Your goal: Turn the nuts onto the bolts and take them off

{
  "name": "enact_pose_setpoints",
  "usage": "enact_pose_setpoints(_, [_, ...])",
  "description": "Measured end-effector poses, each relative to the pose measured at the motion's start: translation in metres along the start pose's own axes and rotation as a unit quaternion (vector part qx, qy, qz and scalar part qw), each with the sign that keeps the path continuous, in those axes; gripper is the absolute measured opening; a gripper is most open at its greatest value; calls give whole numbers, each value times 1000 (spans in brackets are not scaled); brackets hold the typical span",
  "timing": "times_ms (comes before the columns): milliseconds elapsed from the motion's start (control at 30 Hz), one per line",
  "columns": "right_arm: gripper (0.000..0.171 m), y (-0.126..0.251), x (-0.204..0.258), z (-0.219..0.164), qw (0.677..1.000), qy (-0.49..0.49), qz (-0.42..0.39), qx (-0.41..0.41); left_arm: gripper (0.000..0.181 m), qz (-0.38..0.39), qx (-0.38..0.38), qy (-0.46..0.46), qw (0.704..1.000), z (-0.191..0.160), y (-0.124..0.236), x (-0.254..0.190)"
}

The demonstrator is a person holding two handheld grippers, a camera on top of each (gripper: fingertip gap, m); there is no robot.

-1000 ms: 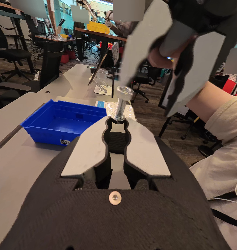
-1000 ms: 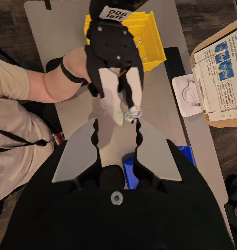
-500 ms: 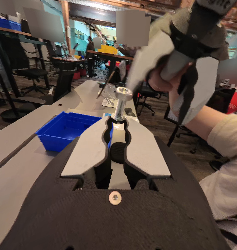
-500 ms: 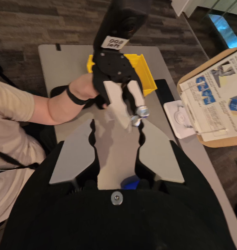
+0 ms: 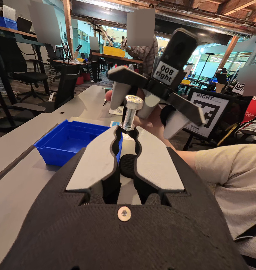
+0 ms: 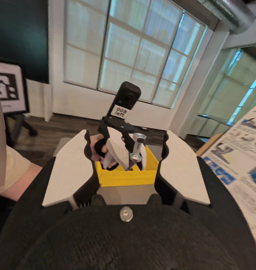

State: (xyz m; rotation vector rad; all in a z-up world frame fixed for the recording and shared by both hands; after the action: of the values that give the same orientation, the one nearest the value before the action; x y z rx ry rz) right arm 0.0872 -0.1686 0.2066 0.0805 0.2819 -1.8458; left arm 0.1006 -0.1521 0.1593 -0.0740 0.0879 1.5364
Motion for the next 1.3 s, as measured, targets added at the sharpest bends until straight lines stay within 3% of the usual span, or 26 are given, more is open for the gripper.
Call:
enact_pose_setpoints(300, [97,1,-6,-33,997,-31,67,24,18,30,12,-6,999,-13,-16,26])
enact_pose_setpoints(467, [104,7,-10,-43,996,-41,60,44,17,65,26,-2,998,-22,-21,39])
enact_pose_setpoints(567, [91,20,-3,-39,995,-41,78,50,17,124,18,6,992,-21,-6,59])
enact_pose_setpoints(767, [93,16,-22,-43,999,-11,4,49,17,86,17,1,996,-16,-3,41])
enact_pose_setpoints(967, [93,1,-11,-49,999,19,17,44,17,83,85,-24,993,-33,-20,31])
enact_pose_setpoints(1100, [92,2,-6,-55,996,34,26,73,17,93,81,-18,992,-32,-17,36])
enact_pose_setpoints(1167, [88,10,-6,-50,996,23,30,77,17,100,73,-10,992,-29,-9,40])
enact_pose_setpoints(1233, [73,18,2,-44,996,18,58,71,17,107,61,-7,992,-25,-2,43])
enact_pose_setpoints(1300, [74,20,-4,-37,998,24,36,51,17,100,62,-5,993,-24,-1,41])
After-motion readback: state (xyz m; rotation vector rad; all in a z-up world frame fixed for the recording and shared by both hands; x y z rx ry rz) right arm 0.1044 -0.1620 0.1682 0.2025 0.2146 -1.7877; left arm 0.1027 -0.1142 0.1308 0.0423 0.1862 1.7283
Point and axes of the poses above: each gripper's, where its closed fingertips meet, y back along the fingers, z out of its top, x = y × z across the jaws, the point moved 1 cm from there along y, back along the fingers, and after that the axes turned 3 degrees about -y, right-handed, at the moved point
